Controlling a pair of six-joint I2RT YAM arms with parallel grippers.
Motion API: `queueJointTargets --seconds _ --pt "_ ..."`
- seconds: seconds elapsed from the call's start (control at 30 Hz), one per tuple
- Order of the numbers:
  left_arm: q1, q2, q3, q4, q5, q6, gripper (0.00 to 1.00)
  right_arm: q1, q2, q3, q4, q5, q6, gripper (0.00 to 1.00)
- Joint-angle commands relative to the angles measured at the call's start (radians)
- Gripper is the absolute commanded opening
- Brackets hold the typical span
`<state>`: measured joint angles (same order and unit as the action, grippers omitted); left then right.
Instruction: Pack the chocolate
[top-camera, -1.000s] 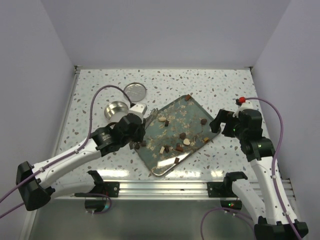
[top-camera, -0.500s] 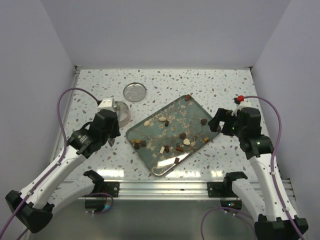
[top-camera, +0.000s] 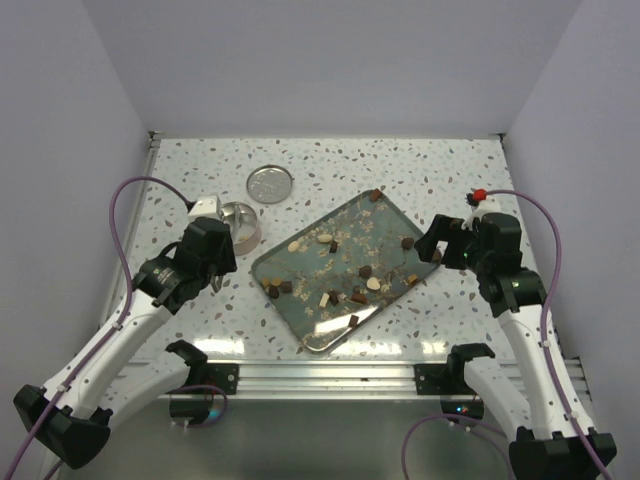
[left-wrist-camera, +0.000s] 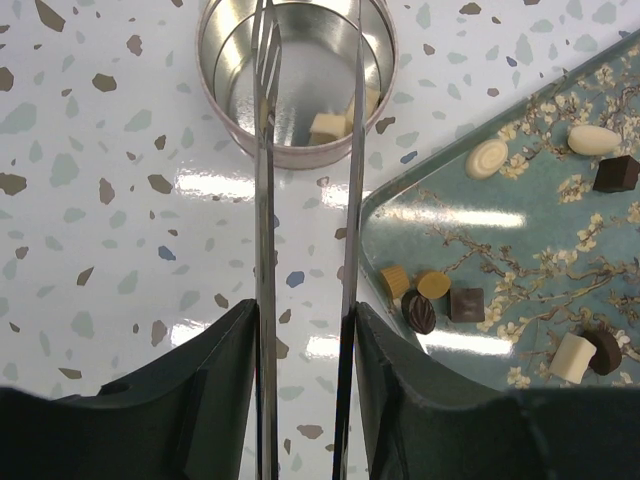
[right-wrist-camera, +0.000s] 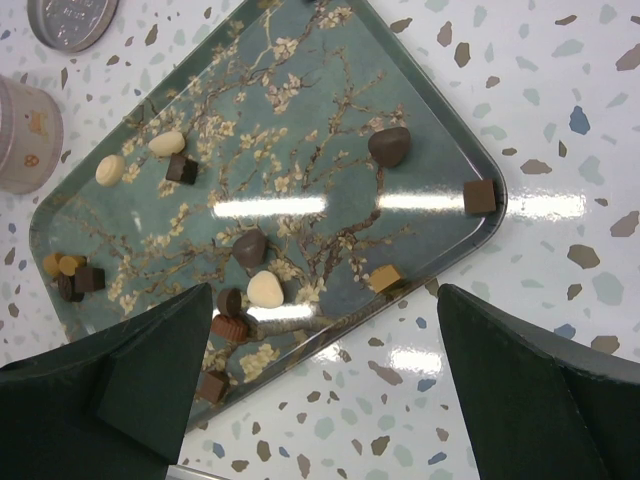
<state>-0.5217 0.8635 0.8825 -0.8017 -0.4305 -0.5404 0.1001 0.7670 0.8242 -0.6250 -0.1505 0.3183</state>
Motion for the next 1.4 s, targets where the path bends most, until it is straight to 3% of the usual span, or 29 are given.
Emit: queueJointTargets --seconds 0.0,0.4,0.5,0.73,0.93,1.37 --pt "0.009 -0.003 0.044 0.002 -0.024 -0.006 0.47 0.003 0.014 0.012 0.038 -0.020 -0.018 0.97" --pt "-0.006 0.084 0.105 0.094 0.064 0.080 0.43 0.004 0.023 0.020 0.031 -0.006 -0.028 0.98" --pt "-0.070 0.149 0.156 0.114 0.029 0.086 0.43 0.004 0.022 0.018 0.031 -0.003 -0.025 0.98" --pt "-0.388 0.359 0.256 0.174 -0.007 0.008 0.43 0.004 0.009 0.020 0.016 0.022 -0.012 0.98" --pt "-0.532 0.410 0.214 0.188 -0.020 -0.091 0.43 0.004 -0.011 0.021 0.001 0.035 0.001 0.98" --pt "-0.555 0.417 0.136 0.211 -0.017 -0.121 0.43 0.004 -0.078 -0.013 -0.039 0.058 0.036 0.98"
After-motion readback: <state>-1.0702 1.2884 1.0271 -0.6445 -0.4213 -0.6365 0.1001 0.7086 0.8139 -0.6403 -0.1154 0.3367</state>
